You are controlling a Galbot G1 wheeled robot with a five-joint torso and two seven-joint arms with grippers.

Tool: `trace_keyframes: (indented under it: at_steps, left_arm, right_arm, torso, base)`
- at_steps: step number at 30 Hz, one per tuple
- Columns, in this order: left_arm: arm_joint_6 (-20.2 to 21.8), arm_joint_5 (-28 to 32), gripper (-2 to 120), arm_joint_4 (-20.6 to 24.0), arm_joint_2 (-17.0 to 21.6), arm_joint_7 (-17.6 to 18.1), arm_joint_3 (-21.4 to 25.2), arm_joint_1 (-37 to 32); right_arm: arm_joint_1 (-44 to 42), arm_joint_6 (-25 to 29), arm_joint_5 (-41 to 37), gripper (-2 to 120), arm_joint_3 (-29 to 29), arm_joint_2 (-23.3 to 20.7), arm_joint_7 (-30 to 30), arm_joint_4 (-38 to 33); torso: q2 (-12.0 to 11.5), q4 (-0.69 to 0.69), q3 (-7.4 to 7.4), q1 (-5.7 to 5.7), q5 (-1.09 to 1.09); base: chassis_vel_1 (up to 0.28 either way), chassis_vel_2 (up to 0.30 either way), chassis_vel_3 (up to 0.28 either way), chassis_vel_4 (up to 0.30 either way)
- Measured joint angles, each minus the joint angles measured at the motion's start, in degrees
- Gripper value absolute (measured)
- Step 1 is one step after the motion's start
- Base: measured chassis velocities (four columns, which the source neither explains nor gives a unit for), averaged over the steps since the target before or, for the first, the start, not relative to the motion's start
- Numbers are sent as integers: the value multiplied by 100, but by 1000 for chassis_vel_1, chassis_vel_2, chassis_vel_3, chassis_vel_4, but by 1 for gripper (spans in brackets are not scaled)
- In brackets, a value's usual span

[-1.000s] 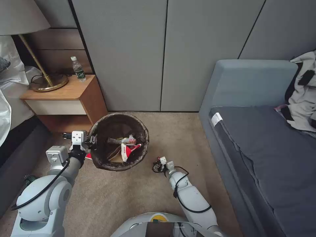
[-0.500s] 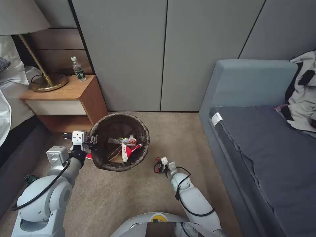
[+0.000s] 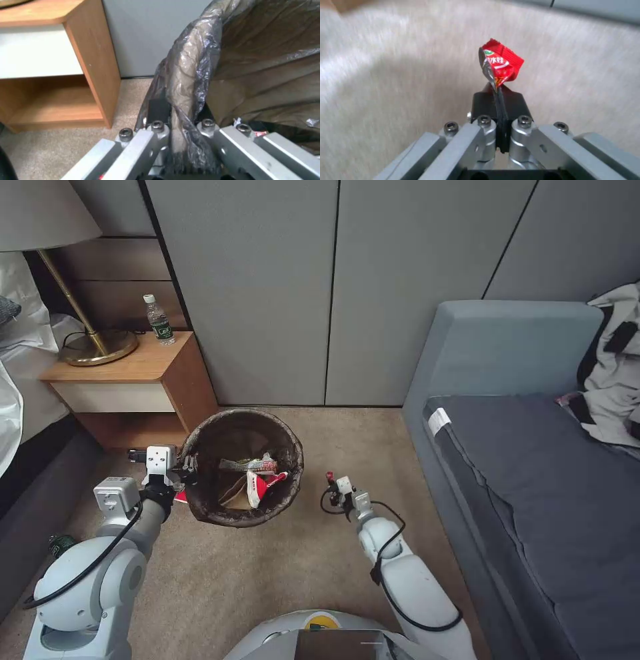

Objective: Pick up the trash bin, then pick up the garbage from the floor and place it into the trash bin.

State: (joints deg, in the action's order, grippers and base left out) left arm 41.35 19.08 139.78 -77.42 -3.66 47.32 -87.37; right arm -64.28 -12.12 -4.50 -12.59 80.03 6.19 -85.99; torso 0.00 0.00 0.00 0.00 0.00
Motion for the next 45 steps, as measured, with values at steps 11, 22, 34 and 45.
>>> trace_keyframes:
  at_steps: [11, 22, 34, 45]
  left_arm:
    - [48, 112, 3, -90, -34, 19, -16, -4]
    - [72, 192, 3, -252, 36, 79, 1, 28]
    - [77, 111, 3, -302, 88, 84, -109, 106]
    - [81, 54, 3, -366, 70, 90, -154, 159]
  right_arm:
    - [-533, -733, -864, 0, -270, -451, 13, -2540]
    - [-225, -1484, -2468, 0, -285, -829, -5, -4642]
    - [383, -1730, -2621, 0, 682, -688, 404, -4693]
    - [881, -1856, -2610, 0, 1913, -623, 177, -4297]
  torso:
    - [0, -1, 0, 0, -1]
    - [0, 0, 0, 0, 0]
    - [0, 0, 0, 0, -1]
    - [0, 0, 0, 0, -2]
  base:
    - [0, 0, 0, 0]
    - [0, 0, 0, 0]
    - [0, 0, 0, 0]
    - [0, 0, 0, 0]
